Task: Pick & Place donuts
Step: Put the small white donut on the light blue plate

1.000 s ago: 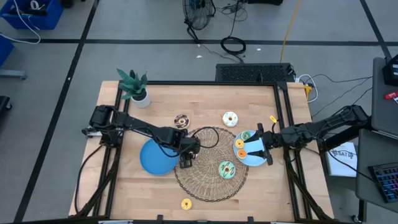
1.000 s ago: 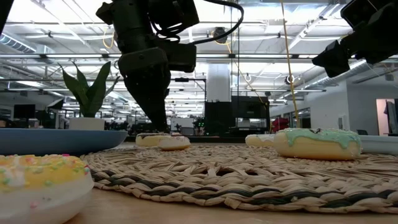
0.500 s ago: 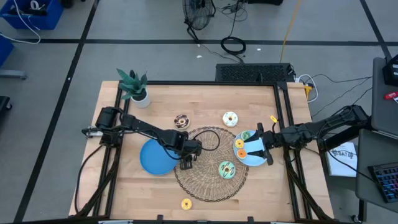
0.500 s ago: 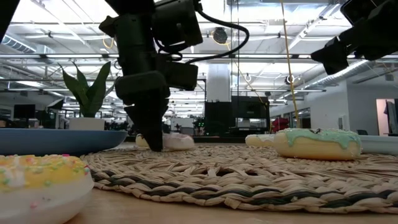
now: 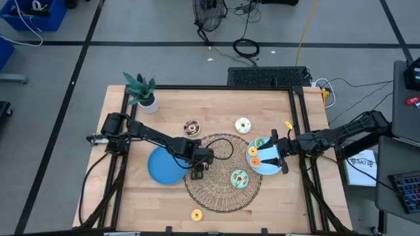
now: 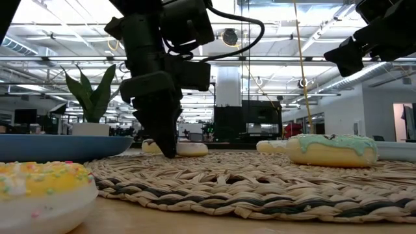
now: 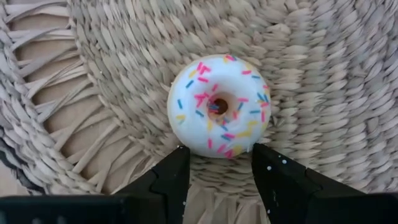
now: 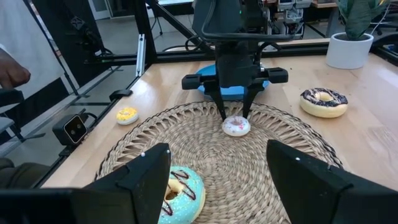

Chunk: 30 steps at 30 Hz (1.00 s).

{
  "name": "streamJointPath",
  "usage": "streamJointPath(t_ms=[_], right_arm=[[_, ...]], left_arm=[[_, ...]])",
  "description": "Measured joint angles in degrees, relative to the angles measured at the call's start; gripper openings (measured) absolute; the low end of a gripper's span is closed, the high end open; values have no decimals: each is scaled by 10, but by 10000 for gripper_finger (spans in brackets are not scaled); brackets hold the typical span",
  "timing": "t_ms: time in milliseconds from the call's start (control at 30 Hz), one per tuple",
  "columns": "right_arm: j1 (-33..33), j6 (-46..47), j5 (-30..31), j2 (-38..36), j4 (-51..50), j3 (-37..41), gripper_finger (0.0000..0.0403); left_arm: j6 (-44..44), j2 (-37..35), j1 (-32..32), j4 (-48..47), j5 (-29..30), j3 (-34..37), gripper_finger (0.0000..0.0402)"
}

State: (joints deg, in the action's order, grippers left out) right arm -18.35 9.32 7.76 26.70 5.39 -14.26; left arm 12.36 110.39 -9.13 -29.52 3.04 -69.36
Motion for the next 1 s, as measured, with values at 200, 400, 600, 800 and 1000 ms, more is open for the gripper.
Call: streamJointPath(t_ms=[200,400,600,800,1000], right_arm=[[0,0,0,0,0,0,251],[0,0,0,0,0,0,251],[0,0,1,0,0,0,251],[0,0,1,0,0,0,251],[0,0,0,0,0,0,251]], left_arm=[[4,0,0,1,-1,0,175],[8,0,0,-3,-4,0,175],[32,0,0,2,-1,0,175],[49,0,-1,7,-1,0,175],[84,0,1,7,-5,0,210]])
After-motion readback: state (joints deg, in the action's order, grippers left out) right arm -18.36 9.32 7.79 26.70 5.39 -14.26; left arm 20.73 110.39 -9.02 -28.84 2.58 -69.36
